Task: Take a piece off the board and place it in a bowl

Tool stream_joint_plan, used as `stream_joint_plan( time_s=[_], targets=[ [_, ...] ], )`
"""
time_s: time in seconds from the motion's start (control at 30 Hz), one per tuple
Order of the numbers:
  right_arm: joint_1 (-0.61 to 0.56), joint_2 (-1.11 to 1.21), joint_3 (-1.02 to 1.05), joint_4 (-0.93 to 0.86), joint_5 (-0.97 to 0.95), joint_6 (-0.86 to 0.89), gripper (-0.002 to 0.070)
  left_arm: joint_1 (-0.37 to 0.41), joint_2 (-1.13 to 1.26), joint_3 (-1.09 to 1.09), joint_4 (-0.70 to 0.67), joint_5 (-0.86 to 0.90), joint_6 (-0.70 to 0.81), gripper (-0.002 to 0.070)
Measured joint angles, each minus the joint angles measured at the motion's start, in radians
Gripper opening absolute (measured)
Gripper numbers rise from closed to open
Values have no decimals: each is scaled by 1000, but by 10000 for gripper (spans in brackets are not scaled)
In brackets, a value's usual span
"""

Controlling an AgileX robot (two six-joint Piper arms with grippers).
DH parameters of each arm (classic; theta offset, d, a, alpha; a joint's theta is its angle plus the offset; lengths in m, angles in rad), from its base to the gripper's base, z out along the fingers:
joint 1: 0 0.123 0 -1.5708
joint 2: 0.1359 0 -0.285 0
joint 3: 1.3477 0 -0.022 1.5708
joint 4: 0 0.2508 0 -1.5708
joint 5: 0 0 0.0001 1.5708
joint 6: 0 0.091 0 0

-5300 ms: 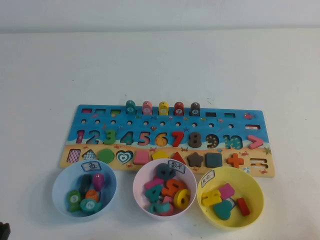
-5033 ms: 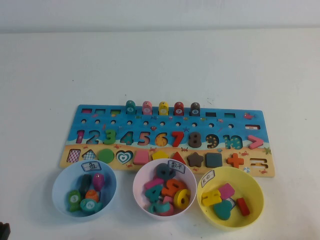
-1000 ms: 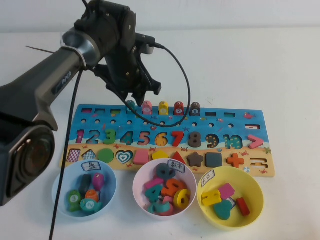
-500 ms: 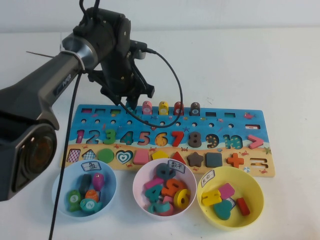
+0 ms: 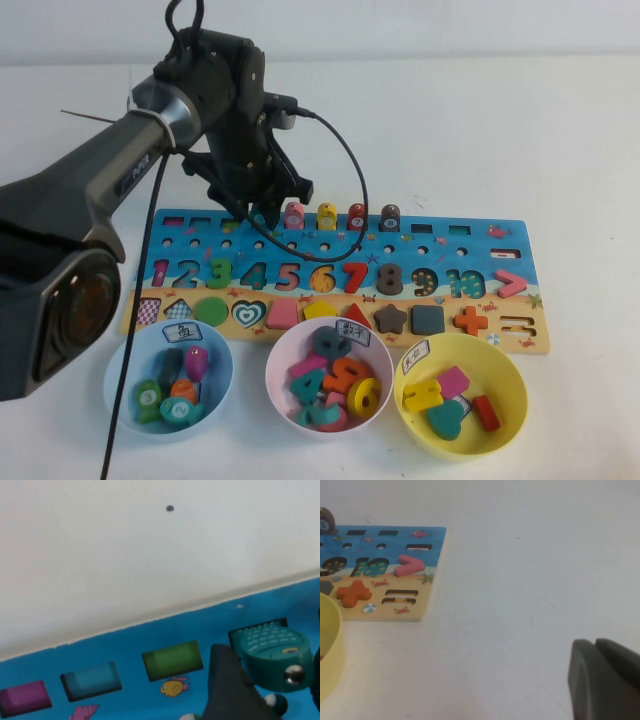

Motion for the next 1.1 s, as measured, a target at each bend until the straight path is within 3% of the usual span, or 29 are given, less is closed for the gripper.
stream_joint_plan(
  time_s=[0.27, 1.1],
  targets=[
    [0, 0, 0, 0, 0, 0, -17, 0, 11, -1, 0, 0, 0, 194],
    [0, 0, 0, 0, 0, 0, -17, -2, 11, -2, 0, 0, -3, 193]
  ],
)
